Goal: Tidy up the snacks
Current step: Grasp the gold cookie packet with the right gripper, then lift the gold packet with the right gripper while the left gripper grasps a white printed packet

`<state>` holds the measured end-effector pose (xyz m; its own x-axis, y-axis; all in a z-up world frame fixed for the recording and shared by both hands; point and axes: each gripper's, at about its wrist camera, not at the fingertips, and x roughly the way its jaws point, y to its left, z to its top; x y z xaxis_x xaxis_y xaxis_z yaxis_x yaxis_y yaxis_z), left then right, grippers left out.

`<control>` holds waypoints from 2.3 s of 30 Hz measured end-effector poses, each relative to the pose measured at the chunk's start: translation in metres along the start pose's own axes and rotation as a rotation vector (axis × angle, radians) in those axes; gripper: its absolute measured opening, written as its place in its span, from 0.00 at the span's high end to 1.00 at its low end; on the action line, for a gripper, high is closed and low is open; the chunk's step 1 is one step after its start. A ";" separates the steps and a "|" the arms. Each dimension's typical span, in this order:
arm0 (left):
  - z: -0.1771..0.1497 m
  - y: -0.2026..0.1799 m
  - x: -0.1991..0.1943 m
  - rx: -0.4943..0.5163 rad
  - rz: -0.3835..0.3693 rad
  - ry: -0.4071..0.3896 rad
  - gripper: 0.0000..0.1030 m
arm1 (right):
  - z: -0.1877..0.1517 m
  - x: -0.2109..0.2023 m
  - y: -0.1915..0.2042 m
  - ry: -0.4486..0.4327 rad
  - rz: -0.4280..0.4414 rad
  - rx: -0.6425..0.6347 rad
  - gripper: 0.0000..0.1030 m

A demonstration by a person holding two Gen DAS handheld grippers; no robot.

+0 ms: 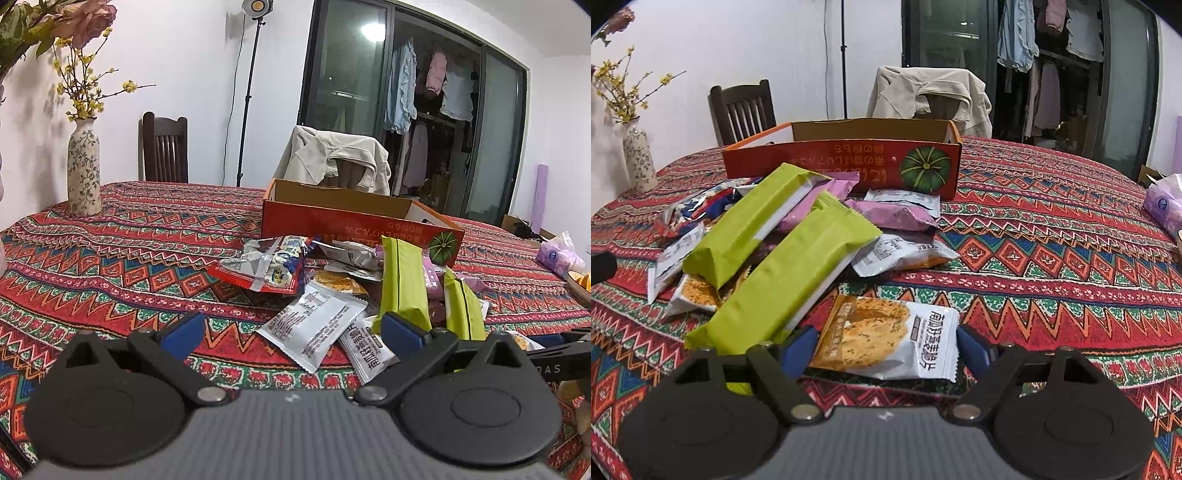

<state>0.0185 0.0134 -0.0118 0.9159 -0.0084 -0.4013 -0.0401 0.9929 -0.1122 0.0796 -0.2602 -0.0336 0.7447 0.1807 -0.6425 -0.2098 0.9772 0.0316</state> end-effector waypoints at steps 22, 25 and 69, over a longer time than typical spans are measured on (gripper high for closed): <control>0.003 -0.009 0.008 0.019 0.014 0.040 0.00 | -0.001 -0.018 -0.013 -0.083 0.058 0.048 0.78; 0.006 -0.011 0.013 0.015 0.001 0.069 0.00 | 0.000 -0.023 -0.017 -0.105 0.062 0.051 0.79; 0.020 -0.002 0.092 0.092 -0.060 0.290 0.32 | 0.006 -0.029 -0.018 -0.149 0.110 0.044 0.80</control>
<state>0.1112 0.0129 -0.0304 0.7629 -0.0880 -0.6406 0.0594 0.9960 -0.0661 0.0663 -0.2826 -0.0110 0.8051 0.2982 -0.5128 -0.2697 0.9539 0.1314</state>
